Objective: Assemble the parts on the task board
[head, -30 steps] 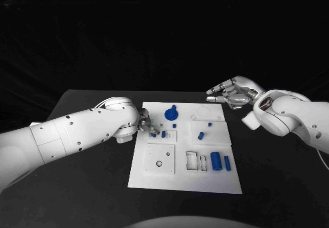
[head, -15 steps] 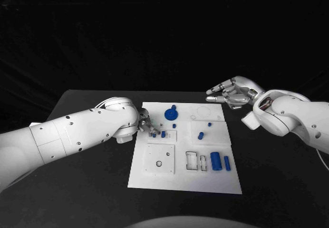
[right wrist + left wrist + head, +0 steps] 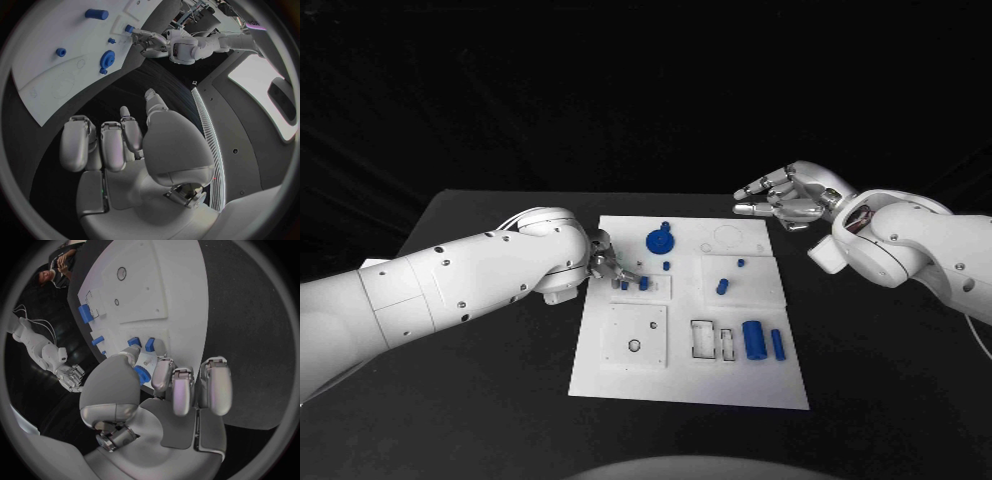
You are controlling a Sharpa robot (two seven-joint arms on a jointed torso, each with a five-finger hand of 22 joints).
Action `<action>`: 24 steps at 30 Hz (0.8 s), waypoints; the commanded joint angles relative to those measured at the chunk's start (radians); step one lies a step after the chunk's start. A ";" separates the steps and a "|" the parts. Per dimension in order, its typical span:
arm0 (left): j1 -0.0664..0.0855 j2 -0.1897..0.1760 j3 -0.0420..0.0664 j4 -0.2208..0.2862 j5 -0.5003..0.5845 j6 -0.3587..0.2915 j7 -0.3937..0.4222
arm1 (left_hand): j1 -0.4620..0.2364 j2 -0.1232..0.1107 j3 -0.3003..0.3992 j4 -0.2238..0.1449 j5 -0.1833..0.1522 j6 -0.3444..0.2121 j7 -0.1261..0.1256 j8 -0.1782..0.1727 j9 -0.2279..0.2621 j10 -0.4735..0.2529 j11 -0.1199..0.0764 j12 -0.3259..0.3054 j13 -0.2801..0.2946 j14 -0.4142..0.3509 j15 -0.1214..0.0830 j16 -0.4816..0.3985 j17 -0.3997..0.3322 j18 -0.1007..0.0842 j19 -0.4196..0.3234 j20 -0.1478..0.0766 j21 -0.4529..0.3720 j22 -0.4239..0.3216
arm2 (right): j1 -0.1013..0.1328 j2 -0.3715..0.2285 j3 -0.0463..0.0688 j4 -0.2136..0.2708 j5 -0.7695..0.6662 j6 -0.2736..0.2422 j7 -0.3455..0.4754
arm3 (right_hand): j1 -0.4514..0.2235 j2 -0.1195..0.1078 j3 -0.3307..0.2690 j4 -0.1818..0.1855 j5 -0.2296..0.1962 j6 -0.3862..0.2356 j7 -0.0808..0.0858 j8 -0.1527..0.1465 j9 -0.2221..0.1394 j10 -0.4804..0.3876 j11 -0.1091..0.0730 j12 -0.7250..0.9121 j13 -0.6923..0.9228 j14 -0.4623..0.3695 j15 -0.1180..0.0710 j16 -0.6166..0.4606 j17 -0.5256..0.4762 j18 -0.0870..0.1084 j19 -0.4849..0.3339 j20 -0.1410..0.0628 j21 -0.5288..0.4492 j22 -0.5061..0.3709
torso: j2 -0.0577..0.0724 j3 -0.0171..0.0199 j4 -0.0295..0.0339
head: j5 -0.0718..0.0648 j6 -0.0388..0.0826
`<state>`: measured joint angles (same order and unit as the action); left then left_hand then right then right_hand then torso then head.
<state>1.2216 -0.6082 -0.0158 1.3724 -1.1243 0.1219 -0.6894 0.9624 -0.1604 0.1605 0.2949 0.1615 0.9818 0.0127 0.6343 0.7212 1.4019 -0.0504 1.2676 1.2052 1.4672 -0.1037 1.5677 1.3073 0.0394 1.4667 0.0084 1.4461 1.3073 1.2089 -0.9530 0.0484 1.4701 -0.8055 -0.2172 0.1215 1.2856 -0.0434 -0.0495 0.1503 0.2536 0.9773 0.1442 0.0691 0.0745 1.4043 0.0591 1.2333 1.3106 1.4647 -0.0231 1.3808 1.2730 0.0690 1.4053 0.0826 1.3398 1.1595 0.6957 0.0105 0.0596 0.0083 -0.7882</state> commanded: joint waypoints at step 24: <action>0.005 -0.029 0.004 0.014 0.191 -0.383 0.634 | 0.464 0.039 0.143 -0.130 -0.014 -0.250 0.145 -0.145 -0.221 -0.540 0.143 -0.622 -0.649 -0.278 0.116 -0.672 -0.501 0.145 -0.281 0.093 -0.890 -0.734 | -0.004 0.003 -0.002 -0.007 0.001 0.009 0.009 | -0.001 0.012 -0.006 -0.002 0.002 -0.006 0.000 0.007 0.001 -0.006 -0.003 -0.003 0.039 0.044 0.001 -0.003 -0.001 0.015 -0.007 -0.002 -0.003 -0.001 | 0.000 -0.0008 0.0002 | -0.010 0.009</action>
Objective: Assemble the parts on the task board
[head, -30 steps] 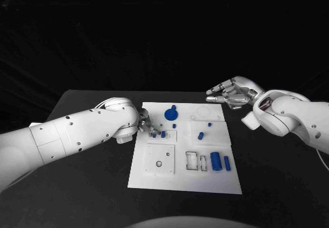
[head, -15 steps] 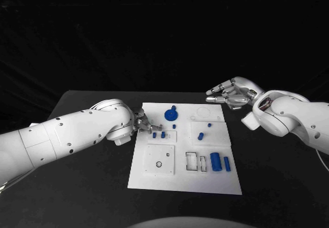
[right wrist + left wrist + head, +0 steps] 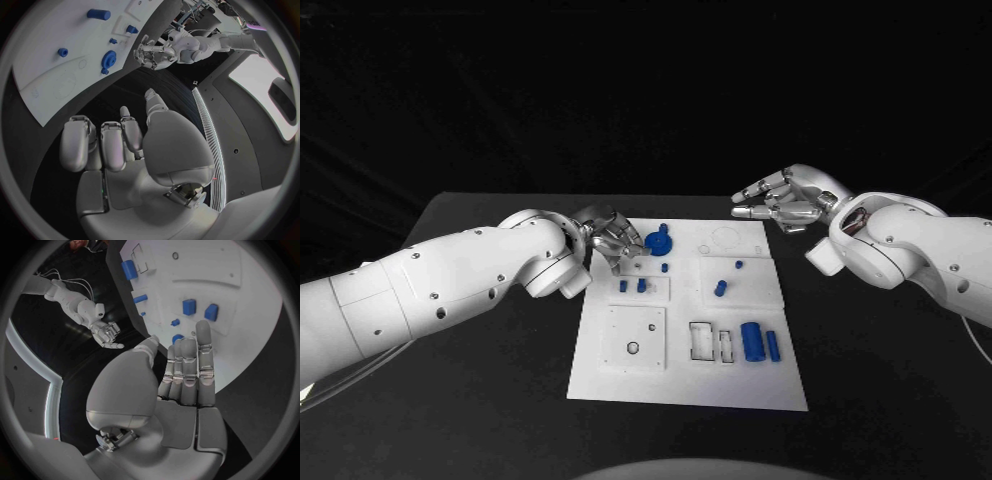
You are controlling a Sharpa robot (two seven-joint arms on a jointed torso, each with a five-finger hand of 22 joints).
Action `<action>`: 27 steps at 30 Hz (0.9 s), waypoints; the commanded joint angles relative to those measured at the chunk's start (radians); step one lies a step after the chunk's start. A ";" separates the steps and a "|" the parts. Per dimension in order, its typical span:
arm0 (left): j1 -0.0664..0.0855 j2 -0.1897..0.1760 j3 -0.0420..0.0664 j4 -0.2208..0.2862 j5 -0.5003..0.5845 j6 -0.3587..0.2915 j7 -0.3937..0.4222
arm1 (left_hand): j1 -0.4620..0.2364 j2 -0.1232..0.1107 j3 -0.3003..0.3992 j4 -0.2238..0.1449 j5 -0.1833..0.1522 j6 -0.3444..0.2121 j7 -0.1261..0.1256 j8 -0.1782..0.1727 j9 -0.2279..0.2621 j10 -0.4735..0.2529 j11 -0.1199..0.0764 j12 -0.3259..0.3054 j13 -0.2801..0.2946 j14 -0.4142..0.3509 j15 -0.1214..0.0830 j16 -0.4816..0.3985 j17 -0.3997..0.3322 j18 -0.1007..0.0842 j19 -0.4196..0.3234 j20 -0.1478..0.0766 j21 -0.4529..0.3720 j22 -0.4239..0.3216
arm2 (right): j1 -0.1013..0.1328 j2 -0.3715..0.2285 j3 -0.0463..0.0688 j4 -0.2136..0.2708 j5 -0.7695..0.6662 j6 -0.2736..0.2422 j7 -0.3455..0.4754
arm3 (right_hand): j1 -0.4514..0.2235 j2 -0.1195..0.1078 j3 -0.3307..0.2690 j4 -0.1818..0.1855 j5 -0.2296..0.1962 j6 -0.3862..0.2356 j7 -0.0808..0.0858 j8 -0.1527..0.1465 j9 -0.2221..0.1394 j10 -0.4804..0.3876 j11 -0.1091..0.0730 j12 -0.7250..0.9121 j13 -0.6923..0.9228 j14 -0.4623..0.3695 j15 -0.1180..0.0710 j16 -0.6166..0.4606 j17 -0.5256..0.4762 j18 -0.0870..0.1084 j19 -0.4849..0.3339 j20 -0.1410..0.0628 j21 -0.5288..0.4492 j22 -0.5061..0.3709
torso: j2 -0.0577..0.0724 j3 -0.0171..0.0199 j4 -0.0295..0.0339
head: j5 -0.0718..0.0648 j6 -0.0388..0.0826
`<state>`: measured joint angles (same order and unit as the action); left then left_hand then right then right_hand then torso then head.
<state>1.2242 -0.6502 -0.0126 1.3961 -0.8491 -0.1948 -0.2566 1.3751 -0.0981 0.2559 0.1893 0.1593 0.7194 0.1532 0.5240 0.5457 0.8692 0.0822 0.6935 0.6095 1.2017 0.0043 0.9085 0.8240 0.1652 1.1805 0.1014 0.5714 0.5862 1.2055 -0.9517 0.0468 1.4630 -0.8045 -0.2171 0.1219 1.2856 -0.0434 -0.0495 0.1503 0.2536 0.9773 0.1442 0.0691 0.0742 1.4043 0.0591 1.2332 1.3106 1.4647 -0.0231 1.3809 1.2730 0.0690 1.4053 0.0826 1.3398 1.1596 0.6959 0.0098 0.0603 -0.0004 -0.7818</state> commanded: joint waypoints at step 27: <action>-0.001 0.224 -0.026 -0.225 -0.652 0.141 0.152 | 0.031 -0.118 0.083 -0.061 -0.035 0.260 -0.033 -0.283 -0.346 0.167 -0.021 -0.346 -0.440 0.311 -0.031 0.487 0.429 -0.046 0.300 -0.033 0.445 0.396 | -0.004 0.013 0.000 -0.004 0.000 0.009 0.013 | -0.001 0.014 -0.009 -0.001 0.004 -0.006 0.000 0.007 0.001 -0.005 -0.003 0.000 0.040 0.045 0.001 -0.003 0.001 0.014 -0.006 -0.002 -0.003 0.001 | 0.001 -0.0003 -0.0010 | -0.018 0.012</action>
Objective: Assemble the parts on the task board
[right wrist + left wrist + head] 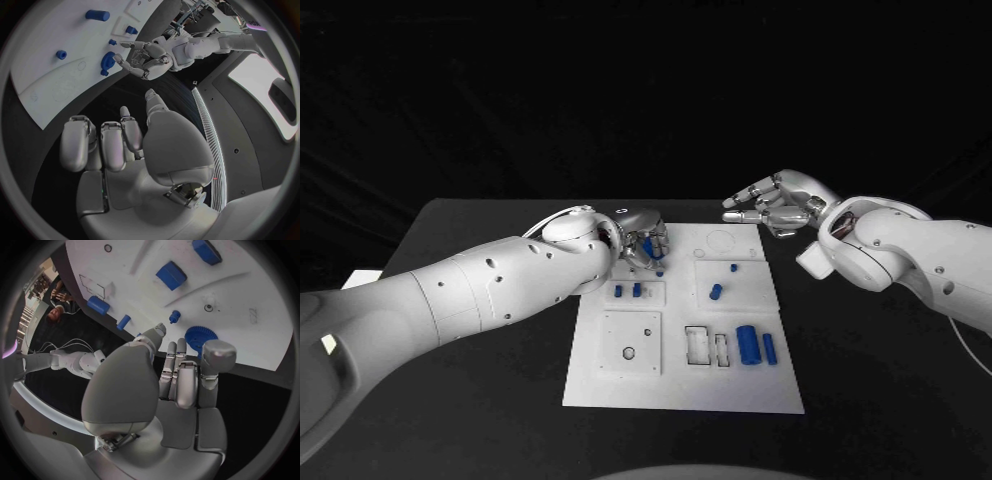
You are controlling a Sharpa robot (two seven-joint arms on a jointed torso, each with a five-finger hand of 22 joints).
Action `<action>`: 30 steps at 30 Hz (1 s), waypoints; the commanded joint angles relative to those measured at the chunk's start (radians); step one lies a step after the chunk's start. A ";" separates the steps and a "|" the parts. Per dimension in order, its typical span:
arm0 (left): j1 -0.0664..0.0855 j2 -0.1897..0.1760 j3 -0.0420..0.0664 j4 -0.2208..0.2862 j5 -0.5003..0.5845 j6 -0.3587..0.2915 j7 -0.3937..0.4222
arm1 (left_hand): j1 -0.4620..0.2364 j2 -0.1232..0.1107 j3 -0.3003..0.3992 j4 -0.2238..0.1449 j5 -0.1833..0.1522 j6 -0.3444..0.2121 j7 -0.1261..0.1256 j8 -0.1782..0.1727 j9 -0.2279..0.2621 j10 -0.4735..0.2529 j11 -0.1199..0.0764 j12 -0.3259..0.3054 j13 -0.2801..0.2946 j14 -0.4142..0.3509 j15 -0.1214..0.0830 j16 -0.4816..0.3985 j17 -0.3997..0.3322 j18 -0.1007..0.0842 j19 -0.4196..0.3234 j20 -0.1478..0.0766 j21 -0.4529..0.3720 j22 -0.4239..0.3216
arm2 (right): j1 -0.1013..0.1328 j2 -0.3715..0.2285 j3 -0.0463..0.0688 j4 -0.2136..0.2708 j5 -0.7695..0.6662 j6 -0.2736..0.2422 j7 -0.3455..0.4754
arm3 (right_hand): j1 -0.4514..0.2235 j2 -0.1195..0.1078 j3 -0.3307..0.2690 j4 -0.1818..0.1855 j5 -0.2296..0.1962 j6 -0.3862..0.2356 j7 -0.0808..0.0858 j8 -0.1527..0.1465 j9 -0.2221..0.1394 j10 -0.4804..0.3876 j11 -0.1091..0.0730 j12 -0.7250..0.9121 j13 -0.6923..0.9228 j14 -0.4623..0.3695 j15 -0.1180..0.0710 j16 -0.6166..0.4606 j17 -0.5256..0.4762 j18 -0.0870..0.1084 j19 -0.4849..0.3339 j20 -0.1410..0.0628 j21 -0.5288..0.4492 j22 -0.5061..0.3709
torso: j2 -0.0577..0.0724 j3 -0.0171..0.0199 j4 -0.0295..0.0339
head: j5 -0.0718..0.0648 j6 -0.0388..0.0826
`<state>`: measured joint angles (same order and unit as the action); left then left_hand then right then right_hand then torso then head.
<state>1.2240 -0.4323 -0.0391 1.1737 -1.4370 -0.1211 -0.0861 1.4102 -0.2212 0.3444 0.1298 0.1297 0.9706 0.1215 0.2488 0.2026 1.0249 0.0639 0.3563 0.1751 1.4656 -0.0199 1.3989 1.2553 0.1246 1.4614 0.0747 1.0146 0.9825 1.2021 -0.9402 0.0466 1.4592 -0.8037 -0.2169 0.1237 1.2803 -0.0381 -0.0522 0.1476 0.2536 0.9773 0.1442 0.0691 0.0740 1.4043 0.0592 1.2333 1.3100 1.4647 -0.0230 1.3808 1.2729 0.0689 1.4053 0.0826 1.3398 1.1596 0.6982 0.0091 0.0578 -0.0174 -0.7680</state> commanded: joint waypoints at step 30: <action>-0.016 0.044 -0.001 -0.034 -0.076 0.111 -0.043 | 0.027 0.043 0.062 -0.031 -0.003 0.071 -0.002 -0.055 -0.038 0.101 -0.006 -0.086 -0.067 0.048 -0.009 0.006 -0.019 -0.004 0.023 -0.010 -0.006 -0.002 | -0.002 0.007 0.000 -0.001 -0.001 0.011 0.013 | 0.005 0.009 -0.006 0.001 0.004 -0.006 0.000 0.007 0.002 -0.005 -0.003 0.000 0.041 0.045 0.001 -0.003 0.001 0.014 -0.006 -0.002 -0.003 0.001 | -0.001 0.0006 0.0016 | -0.008 -0.003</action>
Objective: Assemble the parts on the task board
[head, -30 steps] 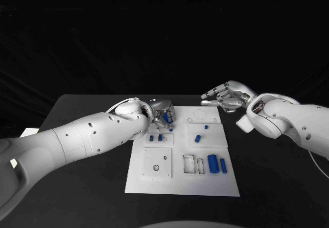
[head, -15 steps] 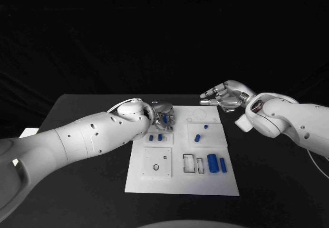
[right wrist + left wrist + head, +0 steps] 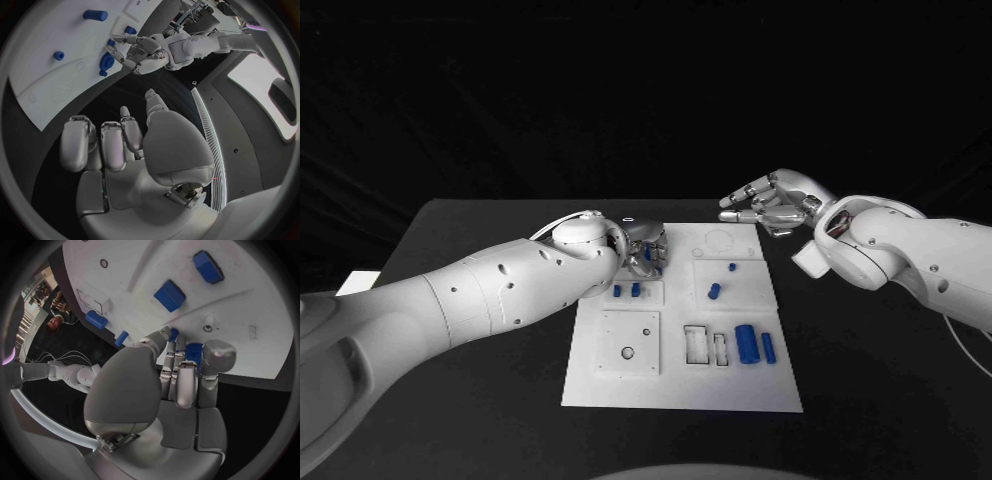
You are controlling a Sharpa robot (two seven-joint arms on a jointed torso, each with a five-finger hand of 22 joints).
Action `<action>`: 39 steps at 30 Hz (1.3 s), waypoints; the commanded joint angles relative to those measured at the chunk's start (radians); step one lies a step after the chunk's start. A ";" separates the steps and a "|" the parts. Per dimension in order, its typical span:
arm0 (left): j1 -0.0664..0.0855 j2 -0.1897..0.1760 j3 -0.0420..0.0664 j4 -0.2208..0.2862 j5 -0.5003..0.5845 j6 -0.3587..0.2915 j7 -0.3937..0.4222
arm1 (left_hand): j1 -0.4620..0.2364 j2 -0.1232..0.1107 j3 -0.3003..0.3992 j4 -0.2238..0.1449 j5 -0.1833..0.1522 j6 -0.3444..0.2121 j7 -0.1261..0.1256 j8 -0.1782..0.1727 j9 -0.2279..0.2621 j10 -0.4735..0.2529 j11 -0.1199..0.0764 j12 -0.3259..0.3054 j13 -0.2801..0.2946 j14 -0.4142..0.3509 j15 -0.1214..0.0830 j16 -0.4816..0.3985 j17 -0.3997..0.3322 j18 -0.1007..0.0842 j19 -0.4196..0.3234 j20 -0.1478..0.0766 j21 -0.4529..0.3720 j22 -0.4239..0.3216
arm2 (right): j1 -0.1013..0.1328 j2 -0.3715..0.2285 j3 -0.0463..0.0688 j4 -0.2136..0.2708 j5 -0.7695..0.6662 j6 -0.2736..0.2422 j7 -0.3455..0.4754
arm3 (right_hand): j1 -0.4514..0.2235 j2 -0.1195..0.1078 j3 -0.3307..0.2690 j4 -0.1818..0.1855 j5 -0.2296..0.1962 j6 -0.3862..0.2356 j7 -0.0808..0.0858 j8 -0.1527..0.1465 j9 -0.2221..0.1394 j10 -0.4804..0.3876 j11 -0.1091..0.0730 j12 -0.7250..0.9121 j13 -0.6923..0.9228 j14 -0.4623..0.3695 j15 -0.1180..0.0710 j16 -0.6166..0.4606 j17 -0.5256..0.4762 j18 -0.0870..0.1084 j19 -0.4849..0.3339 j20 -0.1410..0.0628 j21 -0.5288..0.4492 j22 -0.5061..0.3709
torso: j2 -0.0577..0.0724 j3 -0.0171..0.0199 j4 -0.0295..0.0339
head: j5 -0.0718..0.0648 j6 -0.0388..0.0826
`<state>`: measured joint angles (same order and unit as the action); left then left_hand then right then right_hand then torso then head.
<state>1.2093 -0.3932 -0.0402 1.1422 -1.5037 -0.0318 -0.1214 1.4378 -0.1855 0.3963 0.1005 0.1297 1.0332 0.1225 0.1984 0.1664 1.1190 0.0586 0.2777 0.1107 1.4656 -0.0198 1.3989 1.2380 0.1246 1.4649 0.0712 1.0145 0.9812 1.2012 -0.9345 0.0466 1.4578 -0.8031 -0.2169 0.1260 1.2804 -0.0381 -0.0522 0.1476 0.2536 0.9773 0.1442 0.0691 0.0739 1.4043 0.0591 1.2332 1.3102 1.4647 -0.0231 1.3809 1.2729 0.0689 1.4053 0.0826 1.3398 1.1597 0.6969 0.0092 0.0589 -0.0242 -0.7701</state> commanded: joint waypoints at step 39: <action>-0.004 -0.099 0.036 0.117 0.098 -0.132 0.020 | -0.005 0.027 0.167 -0.100 -0.002 0.084 0.002 -0.036 -0.019 0.104 -0.006 -0.076 -0.016 0.050 -0.014 0.028 0.009 -0.008 0.022 -0.012 0.013 0.028 | -0.001 0.001 0.000 0.000 -0.001 0.014 0.012 | 0.007 0.011 -0.006 0.001 0.005 -0.006 0.000 0.007 0.002 -0.004 -0.003 0.001 0.041 0.045 0.001 -0.003 0.001 0.014 -0.006 -0.002 -0.003 0.001 | -0.003 0.0007 0.0040 | -0.001 0.002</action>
<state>1.2044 -0.4830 -0.0062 1.2446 -1.4535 -0.1322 -0.1109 1.4443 -0.1607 0.5588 0.0015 0.1226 1.1114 0.1231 0.1689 0.1478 1.2170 0.0534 0.2052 0.0960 1.4657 -0.0269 1.4203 1.2463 0.1246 1.4648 0.0638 1.0226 1.0071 1.2009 -0.9334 0.0466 1.4566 -0.8029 -0.2164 0.1278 1.2870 -0.0315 -0.0521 0.1476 0.2536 0.9773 0.1442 0.0691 0.0744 1.4043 0.0591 1.2333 1.3100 1.4647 -0.0231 1.3809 1.2730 0.0689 1.4053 0.0826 1.3398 1.1597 0.6942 0.0098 0.0615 -0.0261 -0.7680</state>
